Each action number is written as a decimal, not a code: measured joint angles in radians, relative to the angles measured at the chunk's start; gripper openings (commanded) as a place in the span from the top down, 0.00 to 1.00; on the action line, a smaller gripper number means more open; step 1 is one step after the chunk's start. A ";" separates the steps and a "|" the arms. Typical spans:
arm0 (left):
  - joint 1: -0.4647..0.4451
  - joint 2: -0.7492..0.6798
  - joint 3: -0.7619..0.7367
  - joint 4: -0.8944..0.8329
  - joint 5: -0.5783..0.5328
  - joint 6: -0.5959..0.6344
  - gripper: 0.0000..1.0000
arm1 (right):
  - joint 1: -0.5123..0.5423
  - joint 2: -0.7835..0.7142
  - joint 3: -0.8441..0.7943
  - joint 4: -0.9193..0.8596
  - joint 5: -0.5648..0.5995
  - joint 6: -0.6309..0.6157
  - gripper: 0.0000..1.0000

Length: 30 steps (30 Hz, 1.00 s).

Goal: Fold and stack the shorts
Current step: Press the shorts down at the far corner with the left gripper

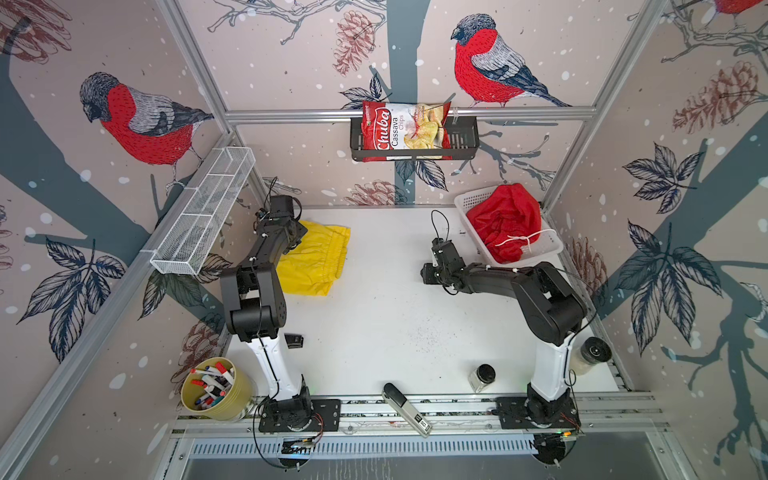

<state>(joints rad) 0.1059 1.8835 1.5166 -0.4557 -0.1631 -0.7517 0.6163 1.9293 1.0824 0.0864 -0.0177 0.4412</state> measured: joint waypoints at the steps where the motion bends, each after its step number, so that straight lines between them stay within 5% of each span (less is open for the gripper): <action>1: -0.019 -0.024 -0.026 0.002 -0.006 0.000 0.33 | 0.001 -0.010 -0.010 -0.002 0.000 0.000 0.58; 7: -0.074 -0.123 -0.241 0.047 -0.015 0.000 0.33 | 0.012 -0.041 -0.049 -0.017 0.002 0.002 0.58; 13: -0.088 -0.054 -0.325 0.102 0.035 0.002 0.35 | 0.016 -0.030 -0.024 -0.019 -0.012 0.002 0.58; 30: -0.026 0.341 0.142 0.078 0.037 0.014 0.35 | -0.008 0.096 0.079 0.047 -0.022 0.003 0.59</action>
<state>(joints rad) 0.0795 2.2242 1.6581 -0.3779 -0.1257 -0.7372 0.6083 2.0251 1.1614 0.1333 -0.0399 0.4442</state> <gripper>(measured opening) 0.649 0.413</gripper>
